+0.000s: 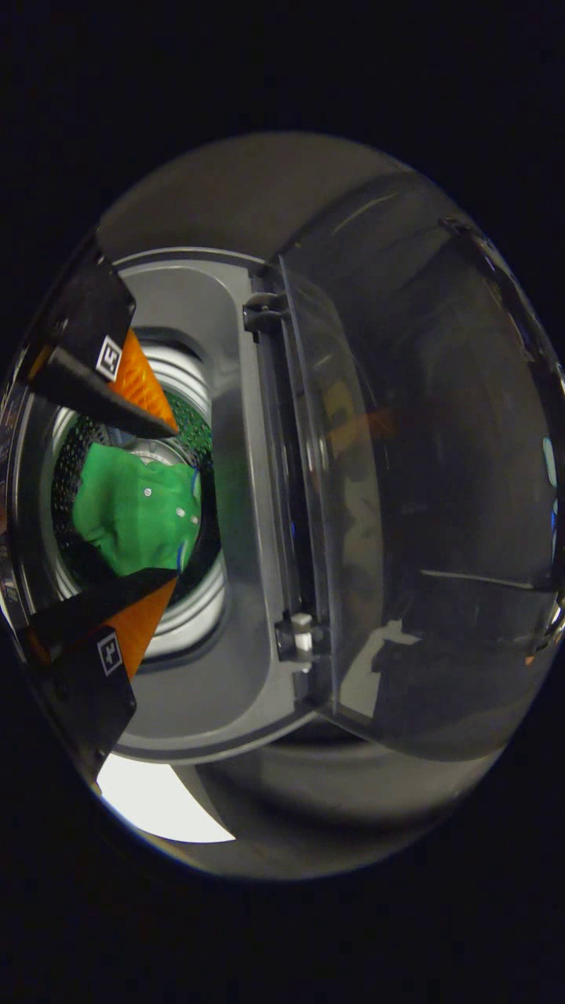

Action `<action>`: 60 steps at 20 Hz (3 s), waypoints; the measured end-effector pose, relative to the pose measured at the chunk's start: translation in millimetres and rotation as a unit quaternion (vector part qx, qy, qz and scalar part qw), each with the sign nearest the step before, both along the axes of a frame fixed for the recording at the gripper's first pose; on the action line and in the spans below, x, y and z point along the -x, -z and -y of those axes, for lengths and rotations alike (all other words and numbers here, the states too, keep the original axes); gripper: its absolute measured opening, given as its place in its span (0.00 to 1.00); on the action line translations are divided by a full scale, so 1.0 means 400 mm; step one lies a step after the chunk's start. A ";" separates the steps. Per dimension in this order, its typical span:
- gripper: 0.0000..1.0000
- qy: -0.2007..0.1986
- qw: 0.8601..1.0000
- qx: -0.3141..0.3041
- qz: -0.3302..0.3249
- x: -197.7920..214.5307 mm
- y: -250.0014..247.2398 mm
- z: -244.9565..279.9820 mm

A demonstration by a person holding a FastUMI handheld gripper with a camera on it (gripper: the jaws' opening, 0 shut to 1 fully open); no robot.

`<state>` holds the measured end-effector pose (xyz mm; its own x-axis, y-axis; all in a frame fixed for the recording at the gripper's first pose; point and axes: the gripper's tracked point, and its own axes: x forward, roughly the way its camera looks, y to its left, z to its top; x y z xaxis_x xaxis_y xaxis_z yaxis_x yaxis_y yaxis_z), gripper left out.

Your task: Put the clothes into the washing machine and then close the washing machine lid.

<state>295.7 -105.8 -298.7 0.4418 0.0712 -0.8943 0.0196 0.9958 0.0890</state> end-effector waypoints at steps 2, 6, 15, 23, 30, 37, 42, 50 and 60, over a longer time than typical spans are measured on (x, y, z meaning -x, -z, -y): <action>0.98 -0.004 1.000 -0.006 -0.001 0.008 -0.018 -0.006; 0.98 -0.011 1.000 -0.012 0.012 0.014 -0.038 -0.005; 0.99 -0.045 0.998 -0.016 0.051 0.060 -0.131 -0.008; 0.98 -0.043 0.992 -0.040 0.107 0.058 -0.276 -0.006; 0.98 -0.038 0.983 -0.058 0.170 -0.003 -0.452 0.003; 0.98 -0.032 0.969 -0.058 0.238 -0.137 -0.649 0.007; 0.98 -0.034 0.963 -0.053 0.261 -0.221 -0.716 -0.010; 0.98 -0.035 0.960 -0.042 0.273 -0.320 -0.752 -0.043; 0.98 -0.034 0.969 -0.025 0.242 -0.412 -0.664 -0.091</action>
